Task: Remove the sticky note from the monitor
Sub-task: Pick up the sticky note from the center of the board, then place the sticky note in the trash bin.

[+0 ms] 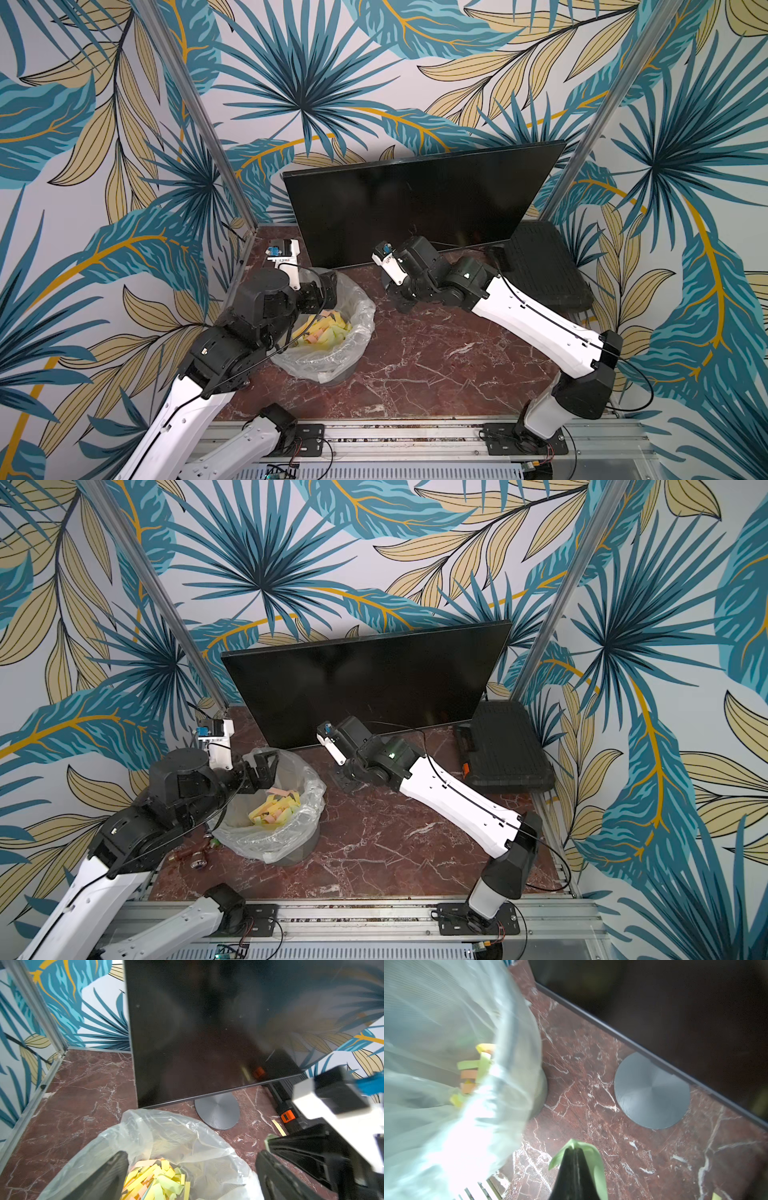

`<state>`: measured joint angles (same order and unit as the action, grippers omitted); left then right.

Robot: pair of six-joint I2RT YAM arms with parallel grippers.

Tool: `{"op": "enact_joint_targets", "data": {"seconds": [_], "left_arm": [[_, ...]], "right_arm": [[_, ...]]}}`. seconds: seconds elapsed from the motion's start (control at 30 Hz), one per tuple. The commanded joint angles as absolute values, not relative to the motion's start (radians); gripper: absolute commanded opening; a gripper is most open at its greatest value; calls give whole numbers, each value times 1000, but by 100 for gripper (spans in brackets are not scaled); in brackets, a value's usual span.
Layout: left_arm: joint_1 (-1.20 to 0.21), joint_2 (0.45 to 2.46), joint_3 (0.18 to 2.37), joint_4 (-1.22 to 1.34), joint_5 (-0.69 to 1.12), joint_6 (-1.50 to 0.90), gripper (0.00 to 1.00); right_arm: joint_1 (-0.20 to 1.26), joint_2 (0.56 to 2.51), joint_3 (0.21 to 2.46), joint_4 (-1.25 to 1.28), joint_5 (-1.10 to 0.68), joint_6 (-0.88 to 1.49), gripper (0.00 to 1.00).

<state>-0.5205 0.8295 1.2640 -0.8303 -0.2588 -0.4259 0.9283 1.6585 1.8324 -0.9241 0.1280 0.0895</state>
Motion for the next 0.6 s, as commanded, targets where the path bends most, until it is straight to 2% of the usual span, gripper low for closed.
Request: {"op": "enact_joint_targets", "data": {"seconds": [0.0,0.4,0.57], "left_arm": [[-482,796,1293,-855,-311,-438,100],[-397,758,1261,-848,-300,-468,100],[-378,748,1242,-843,-292,-489,100]], "right_arm": [[971,1691,1909,-1022,183,68,0],[1128,1916,2321,-1132,160,36,0],[1157,1989,2401,-1109,95,61,0]]}}
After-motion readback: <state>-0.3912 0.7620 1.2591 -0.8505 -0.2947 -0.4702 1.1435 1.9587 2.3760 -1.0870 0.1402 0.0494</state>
